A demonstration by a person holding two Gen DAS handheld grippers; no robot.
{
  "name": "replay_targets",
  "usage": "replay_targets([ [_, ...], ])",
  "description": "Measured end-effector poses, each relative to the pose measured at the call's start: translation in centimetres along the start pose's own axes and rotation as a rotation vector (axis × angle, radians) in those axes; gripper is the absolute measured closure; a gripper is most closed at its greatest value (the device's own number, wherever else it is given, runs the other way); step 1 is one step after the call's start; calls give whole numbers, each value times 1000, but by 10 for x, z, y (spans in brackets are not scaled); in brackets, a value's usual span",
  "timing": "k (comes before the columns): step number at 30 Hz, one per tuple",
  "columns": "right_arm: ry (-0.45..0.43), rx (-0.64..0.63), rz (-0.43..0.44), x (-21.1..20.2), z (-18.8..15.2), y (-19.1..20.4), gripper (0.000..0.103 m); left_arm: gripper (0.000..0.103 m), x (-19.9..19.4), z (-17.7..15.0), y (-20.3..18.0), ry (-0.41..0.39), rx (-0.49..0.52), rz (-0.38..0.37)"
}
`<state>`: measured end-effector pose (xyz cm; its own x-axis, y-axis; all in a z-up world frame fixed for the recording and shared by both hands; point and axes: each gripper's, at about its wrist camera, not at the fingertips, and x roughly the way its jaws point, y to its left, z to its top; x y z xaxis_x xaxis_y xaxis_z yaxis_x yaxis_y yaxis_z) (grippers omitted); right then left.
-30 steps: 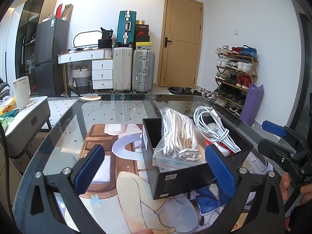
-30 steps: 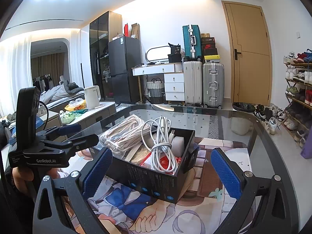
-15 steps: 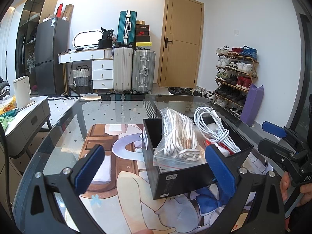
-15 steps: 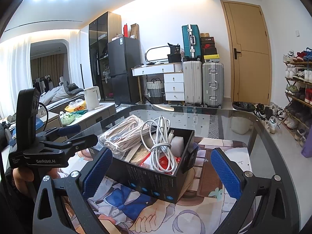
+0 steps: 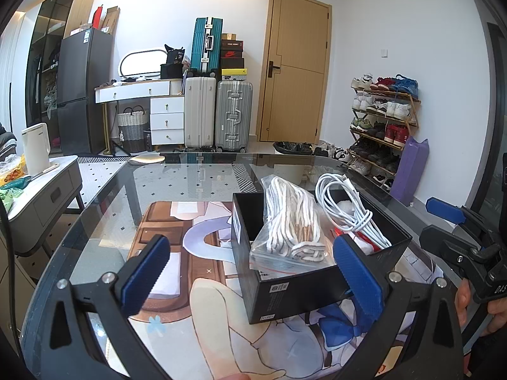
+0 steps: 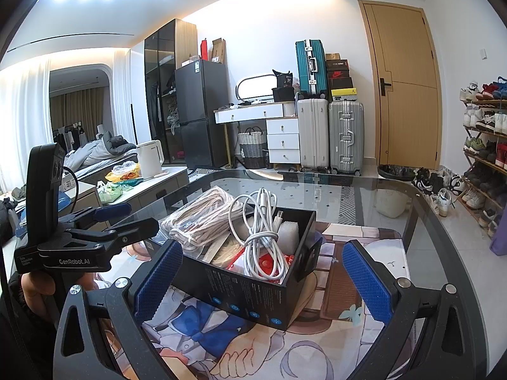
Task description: Organize soft objects
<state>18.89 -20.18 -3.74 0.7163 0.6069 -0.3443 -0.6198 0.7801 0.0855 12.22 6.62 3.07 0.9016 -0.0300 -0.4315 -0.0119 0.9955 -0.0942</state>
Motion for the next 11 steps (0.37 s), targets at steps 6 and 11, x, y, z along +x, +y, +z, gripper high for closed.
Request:
replay_targets([
  [6,0,1,0,0,0,0,0,0,-1,1,1,-2,1,3],
  [11,1,0,-1,0,0,0,0,0,-2,2,2,-8,2,5],
])
